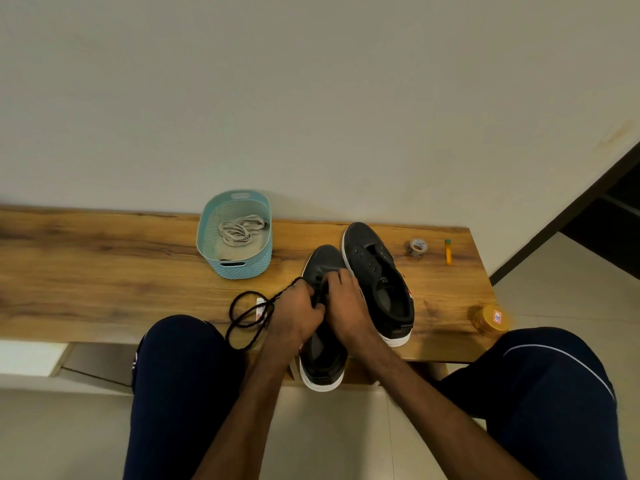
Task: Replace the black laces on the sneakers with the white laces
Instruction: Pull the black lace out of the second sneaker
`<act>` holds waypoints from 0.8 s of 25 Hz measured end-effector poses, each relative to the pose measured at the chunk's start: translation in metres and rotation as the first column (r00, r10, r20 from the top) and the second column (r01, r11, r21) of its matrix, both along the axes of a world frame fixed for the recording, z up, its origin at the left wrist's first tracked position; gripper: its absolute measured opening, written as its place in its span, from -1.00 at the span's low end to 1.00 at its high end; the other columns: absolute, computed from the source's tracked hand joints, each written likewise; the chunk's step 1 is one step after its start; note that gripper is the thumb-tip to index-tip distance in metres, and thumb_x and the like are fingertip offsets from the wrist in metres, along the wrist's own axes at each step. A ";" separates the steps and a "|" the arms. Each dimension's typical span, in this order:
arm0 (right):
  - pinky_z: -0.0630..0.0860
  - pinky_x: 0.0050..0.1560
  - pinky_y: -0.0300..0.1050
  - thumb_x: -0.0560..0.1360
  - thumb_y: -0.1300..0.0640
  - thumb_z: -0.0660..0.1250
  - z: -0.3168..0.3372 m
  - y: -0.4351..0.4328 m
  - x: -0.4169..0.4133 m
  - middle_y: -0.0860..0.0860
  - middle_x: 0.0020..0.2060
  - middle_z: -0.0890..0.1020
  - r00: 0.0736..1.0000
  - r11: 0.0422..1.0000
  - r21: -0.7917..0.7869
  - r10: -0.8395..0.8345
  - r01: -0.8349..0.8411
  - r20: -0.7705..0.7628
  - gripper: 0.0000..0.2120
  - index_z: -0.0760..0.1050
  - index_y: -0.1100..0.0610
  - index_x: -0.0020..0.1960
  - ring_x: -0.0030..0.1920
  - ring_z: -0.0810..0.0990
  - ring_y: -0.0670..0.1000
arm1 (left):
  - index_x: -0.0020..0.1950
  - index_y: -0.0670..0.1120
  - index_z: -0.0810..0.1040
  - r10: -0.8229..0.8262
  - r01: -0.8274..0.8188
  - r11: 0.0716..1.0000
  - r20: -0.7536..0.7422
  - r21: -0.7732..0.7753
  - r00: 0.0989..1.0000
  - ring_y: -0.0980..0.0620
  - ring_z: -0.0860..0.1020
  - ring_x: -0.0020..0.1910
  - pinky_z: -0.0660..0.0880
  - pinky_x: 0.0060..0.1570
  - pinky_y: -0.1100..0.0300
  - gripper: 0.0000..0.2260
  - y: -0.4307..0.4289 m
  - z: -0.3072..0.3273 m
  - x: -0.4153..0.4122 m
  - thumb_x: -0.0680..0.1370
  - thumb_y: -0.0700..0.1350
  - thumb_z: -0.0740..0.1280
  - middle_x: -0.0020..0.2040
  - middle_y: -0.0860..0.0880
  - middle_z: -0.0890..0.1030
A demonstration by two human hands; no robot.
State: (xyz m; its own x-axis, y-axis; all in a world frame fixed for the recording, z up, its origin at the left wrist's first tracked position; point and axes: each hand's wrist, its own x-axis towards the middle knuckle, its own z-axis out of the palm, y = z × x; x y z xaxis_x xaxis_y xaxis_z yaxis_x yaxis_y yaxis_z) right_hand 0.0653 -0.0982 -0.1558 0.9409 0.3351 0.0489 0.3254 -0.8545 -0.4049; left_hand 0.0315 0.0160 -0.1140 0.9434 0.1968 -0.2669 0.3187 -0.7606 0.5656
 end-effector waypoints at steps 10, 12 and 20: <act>0.53 0.03 -0.02 0.59 0.18 0.28 0.022 -0.021 0.020 0.03 -0.19 0.58 0.759 0.492 0.629 -0.107 0.602 -0.643 -0.86 0.55 0.13 -0.13 -0.11 0.57 0.02 | 0.10 -0.20 0.52 0.154 -0.156 0.985 0.045 0.068 0.987 -0.16 0.57 0.03 0.51 -0.03 0.02 -0.78 -0.006 -0.014 -0.007 0.51 -0.14 0.36 0.05 -0.17 0.58; 0.49 -0.12 -0.04 0.59 0.15 0.26 0.022 -0.031 0.022 0.04 -0.20 0.55 0.789 0.625 0.550 -0.185 0.554 -0.586 -0.85 0.52 0.09 -0.14 -0.18 0.54 0.02 | 0.09 -0.20 0.52 0.162 -0.164 0.984 0.045 0.062 0.986 -0.16 0.58 0.02 0.50 -0.04 0.02 -0.79 -0.005 -0.014 -0.007 0.51 -0.14 0.35 0.04 -0.16 0.58; 0.54 0.06 0.04 0.61 -0.06 0.27 0.019 -0.013 0.011 0.03 0.12 0.44 1.000 1.000 0.012 0.022 -0.022 -0.006 -0.74 0.59 0.05 0.18 0.14 0.40 0.04 | 0.25 -0.19 0.46 0.126 -0.130 0.987 0.055 0.094 0.991 -0.14 0.53 0.16 0.48 0.08 0.04 -0.68 -0.010 -0.020 -0.012 0.56 -0.06 0.34 0.20 -0.17 0.51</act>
